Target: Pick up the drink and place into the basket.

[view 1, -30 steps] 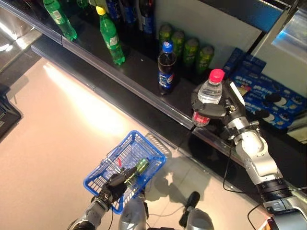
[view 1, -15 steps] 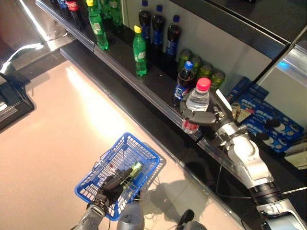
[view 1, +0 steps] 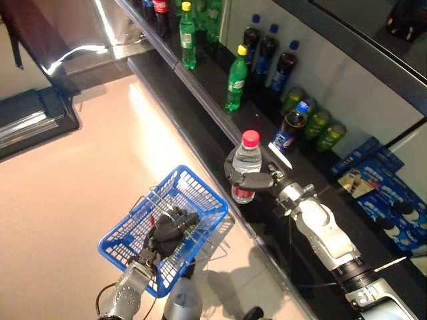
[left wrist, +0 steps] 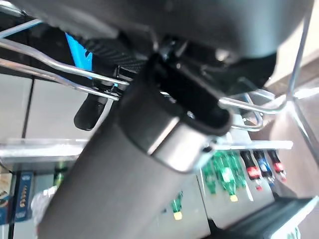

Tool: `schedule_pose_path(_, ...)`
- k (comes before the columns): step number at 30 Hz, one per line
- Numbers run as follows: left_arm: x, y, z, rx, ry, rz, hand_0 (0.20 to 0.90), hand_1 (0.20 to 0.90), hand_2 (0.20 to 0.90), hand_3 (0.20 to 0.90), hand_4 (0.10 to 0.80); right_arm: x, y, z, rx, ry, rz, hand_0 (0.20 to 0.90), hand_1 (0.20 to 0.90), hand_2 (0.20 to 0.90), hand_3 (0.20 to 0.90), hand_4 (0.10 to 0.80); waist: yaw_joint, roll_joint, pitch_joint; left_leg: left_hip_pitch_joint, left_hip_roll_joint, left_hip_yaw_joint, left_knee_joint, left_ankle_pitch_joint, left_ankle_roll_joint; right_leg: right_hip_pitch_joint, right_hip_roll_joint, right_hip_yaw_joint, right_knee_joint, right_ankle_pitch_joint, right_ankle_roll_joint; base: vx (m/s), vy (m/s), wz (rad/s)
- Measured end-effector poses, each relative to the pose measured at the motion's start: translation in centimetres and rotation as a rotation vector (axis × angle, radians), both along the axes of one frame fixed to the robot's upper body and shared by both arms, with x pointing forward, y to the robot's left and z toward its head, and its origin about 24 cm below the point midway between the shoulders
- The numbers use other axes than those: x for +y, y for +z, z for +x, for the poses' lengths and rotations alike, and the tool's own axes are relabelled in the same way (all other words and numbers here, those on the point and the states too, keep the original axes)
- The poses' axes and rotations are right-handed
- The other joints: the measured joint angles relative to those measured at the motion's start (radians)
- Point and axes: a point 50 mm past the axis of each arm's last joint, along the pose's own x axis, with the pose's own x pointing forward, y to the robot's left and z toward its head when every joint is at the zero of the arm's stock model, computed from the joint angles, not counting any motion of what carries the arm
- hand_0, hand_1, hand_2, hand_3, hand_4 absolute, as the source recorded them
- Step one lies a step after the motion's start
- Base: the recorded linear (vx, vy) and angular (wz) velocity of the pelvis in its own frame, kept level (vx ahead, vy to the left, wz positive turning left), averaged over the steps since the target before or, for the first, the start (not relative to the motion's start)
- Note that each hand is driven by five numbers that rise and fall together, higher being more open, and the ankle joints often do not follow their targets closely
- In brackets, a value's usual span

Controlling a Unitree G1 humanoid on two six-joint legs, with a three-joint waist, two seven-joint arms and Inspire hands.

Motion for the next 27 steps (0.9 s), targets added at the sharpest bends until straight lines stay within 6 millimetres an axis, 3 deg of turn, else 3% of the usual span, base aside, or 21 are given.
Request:
schedule_pose_path(14,-1.9,3.7,0.7,-0.098,-0.208,0.038,0.300,0.300,0.300,0.200,0.100,1.6,-1.2,-0.6,0.032,0.014,-0.023,0.300,0.300,0.300,0.200,0.100,0.062,-0.035,-0.016,-0.018,-0.011,-0.069,0.000,0.009,-0.007,0.019,0.003,-0.005,0.000,-0.022,0.008,0.015,-0.012,0.12)
schedule_pose_path(27,-2.8,4.3,0.2,-0.085,-0.343,0.082,0.300,0.300,0.300,0.200,0.100,2.3,-1.6,-0.9,0.043,0.035,-0.037,0.300,0.300,0.300,0.200,0.100,0.084,-0.051,-0.017,-0.052,-0.015,-0.095,0.009,0.013,-0.010,0.004,0.006,-0.003,-0.001,-0.029,0.011,-0.006,-0.003,0.05)
